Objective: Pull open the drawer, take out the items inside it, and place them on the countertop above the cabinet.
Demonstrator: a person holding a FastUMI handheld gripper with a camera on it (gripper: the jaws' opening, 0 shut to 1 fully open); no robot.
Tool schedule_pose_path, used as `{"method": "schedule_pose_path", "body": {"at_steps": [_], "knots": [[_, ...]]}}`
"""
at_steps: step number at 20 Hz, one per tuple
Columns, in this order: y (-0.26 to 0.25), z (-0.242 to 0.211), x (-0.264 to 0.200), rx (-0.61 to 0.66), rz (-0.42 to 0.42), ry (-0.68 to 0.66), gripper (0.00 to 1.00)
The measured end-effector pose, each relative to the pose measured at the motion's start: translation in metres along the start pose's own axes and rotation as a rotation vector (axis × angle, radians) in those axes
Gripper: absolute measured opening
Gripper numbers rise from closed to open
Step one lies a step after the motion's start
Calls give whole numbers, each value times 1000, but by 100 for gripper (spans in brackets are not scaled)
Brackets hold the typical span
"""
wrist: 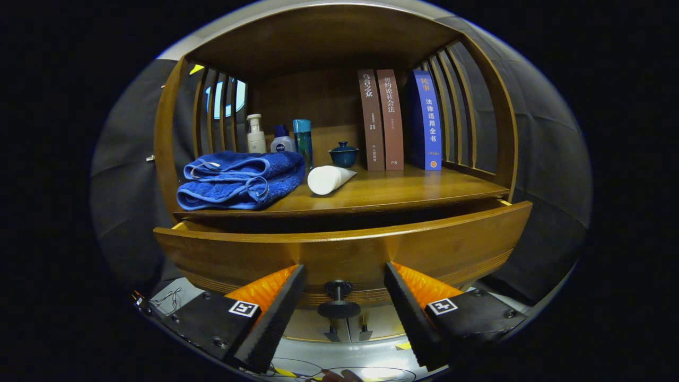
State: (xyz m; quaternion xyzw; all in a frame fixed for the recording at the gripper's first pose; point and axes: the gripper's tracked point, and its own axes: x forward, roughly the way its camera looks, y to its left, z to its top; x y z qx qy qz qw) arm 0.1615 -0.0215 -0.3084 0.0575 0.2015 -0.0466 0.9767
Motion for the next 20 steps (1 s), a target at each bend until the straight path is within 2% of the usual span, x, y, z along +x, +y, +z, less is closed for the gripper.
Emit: {"method": "schedule_pose_path", "body": {"at_steps": [8,20], "knots": [[2,8,27,4,-4,-8,100],[1,5,27,-48,-10,-10,99]]}}
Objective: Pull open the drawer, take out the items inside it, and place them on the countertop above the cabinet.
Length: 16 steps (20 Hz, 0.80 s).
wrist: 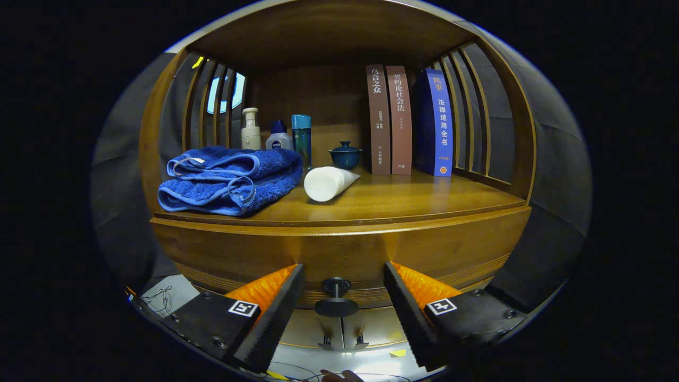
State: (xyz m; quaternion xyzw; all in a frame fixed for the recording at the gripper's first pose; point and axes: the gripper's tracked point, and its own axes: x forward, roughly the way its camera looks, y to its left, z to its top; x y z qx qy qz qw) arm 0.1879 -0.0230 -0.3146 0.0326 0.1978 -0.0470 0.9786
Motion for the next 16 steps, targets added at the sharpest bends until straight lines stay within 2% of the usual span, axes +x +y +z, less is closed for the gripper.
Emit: {"method": "schedule_pose_path", "body": {"at_steps": [4,8,12,16], "knots": [[0,5,-11,5,0,4,99],[3,33,-36,-5,14,-43,99],[7,91,-76,-32,30,-155,99],[9,163,-139,-63,43,-305,99]]}}
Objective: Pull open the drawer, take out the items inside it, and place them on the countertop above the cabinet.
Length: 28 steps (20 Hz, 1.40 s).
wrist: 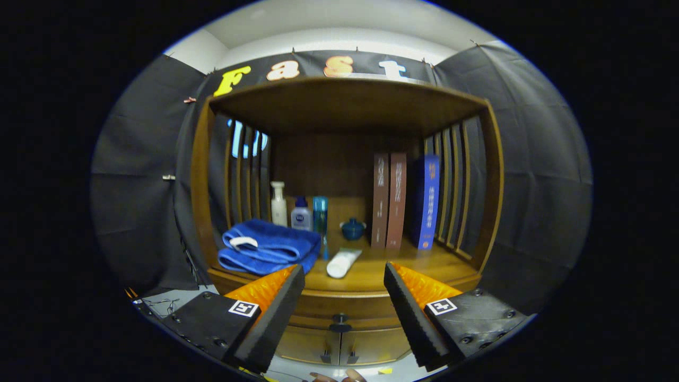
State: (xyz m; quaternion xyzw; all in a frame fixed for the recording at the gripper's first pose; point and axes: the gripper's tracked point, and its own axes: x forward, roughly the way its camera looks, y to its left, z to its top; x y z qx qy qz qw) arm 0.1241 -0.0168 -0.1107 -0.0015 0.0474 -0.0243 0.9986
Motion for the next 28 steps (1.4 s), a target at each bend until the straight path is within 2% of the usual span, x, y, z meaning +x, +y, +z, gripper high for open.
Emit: {"method": "schedule_pose_path", "body": {"at_steps": [2,7,13,20,28], "knots": [[1,31,-20,-6,-5,-40,99],[6,71,-64,18,9,-54,99],[1,82,-89,40,25,-39,98],[-16,90,-96,28,15,-52,98],[-12,91,-100,24,26,-50,98]]}}
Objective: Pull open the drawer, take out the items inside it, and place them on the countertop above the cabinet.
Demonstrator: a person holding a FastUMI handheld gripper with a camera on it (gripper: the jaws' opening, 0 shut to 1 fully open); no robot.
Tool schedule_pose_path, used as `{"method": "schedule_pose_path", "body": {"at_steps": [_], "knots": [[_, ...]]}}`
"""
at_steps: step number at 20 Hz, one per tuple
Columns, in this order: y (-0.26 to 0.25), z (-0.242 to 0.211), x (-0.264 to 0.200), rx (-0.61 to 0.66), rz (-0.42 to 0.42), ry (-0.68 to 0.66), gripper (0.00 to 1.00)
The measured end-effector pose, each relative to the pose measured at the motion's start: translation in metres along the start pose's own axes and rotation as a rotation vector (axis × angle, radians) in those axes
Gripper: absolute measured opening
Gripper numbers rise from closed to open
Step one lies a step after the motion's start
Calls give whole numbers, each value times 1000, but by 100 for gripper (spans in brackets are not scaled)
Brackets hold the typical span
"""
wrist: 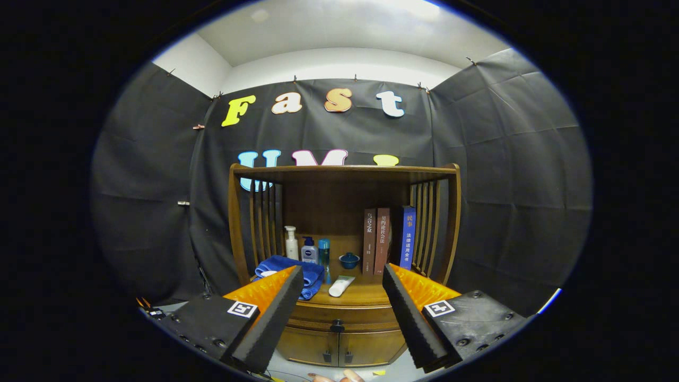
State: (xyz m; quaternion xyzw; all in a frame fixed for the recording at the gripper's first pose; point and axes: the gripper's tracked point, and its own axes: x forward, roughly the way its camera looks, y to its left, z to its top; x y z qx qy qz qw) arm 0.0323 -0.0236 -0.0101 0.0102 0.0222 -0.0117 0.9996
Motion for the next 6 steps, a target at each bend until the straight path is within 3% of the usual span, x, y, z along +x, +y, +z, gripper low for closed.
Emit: {"method": "schedule_pose_path", "body": {"at_steps": [6], "knots": [[3,-1,1,2,8,5,98]]}}
